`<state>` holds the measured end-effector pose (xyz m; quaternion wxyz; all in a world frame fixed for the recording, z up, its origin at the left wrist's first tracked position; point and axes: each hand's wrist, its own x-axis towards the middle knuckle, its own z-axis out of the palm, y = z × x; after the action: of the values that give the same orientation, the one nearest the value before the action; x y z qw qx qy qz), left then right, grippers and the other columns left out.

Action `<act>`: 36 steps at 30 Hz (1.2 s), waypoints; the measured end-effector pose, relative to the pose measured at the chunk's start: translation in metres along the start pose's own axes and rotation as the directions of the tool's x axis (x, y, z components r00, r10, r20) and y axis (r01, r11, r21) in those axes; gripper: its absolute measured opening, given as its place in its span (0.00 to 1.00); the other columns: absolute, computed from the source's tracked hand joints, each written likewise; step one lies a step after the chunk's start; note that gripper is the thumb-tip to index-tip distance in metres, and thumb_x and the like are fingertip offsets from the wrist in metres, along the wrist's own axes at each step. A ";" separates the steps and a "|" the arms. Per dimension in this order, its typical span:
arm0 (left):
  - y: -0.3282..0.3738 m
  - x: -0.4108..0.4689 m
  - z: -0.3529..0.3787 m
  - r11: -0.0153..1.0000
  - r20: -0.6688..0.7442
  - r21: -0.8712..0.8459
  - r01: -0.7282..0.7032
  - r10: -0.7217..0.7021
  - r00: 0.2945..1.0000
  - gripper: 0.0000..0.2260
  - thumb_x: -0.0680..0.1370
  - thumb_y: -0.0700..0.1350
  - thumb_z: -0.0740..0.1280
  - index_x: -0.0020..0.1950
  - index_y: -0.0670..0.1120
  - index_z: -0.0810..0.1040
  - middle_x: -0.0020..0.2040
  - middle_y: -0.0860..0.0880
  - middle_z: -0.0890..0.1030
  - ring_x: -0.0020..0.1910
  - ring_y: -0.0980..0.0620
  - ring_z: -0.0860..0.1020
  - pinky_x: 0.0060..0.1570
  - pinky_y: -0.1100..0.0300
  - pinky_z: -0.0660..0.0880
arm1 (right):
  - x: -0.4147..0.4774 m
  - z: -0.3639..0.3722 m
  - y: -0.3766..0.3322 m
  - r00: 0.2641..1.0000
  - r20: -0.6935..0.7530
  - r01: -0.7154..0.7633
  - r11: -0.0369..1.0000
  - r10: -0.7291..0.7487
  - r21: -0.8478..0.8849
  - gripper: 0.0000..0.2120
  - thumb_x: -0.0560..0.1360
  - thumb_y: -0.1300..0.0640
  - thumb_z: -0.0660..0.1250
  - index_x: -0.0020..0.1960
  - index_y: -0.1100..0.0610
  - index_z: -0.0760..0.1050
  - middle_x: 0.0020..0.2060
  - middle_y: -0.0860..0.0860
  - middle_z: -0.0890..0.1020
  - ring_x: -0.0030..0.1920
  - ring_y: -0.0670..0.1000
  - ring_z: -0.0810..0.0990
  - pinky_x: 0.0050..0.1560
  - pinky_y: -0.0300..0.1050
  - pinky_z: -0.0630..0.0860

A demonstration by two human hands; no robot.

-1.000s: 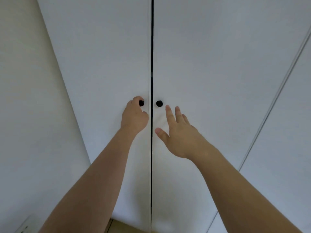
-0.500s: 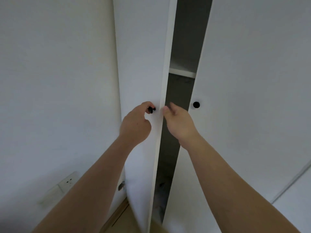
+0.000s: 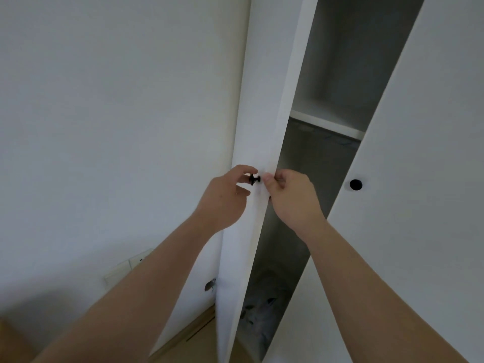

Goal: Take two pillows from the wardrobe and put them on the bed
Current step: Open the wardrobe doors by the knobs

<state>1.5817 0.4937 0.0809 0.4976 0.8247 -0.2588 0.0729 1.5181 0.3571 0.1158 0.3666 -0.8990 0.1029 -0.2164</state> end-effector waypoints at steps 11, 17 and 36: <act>-0.037 -0.017 -0.054 0.921 -0.081 -0.367 0.132 -0.173 0.982 0.17 0.80 0.39 0.65 0.63 0.57 0.80 0.49 0.50 0.87 0.48 0.53 0.84 0.60 0.54 0.77 | 0.010 0.049 -0.042 0.988 0.096 0.116 0.989 -0.125 0.094 0.13 0.80 0.46 0.68 0.43 0.53 0.83 0.36 0.50 0.86 0.38 0.52 0.86 0.45 0.50 0.83; -0.063 -0.025 -0.089 0.887 -0.154 -0.438 0.143 -0.231 0.961 0.19 0.81 0.43 0.62 0.58 0.68 0.77 0.51 0.47 0.87 0.54 0.47 0.84 0.63 0.48 0.77 | 0.017 0.101 -0.082 0.980 0.059 0.186 0.980 -0.191 0.070 0.16 0.80 0.47 0.68 0.42 0.58 0.85 0.31 0.52 0.84 0.32 0.52 0.81 0.33 0.43 0.75; -0.169 0.011 -0.159 0.919 -0.371 -0.366 0.148 -0.290 0.882 0.14 0.82 0.42 0.62 0.67 0.51 0.77 0.59 0.56 0.83 0.59 0.58 0.81 0.63 0.56 0.76 | 0.066 0.209 -0.156 0.918 0.308 0.231 0.968 -0.250 0.095 0.20 0.85 0.53 0.54 0.38 0.56 0.73 0.29 0.47 0.72 0.32 0.48 0.72 0.37 0.44 0.66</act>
<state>1.6968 0.6887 0.0313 0.6761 0.7199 -0.0587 0.1460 1.6780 0.5734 0.1130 0.3742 -0.9171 -0.0748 -0.1153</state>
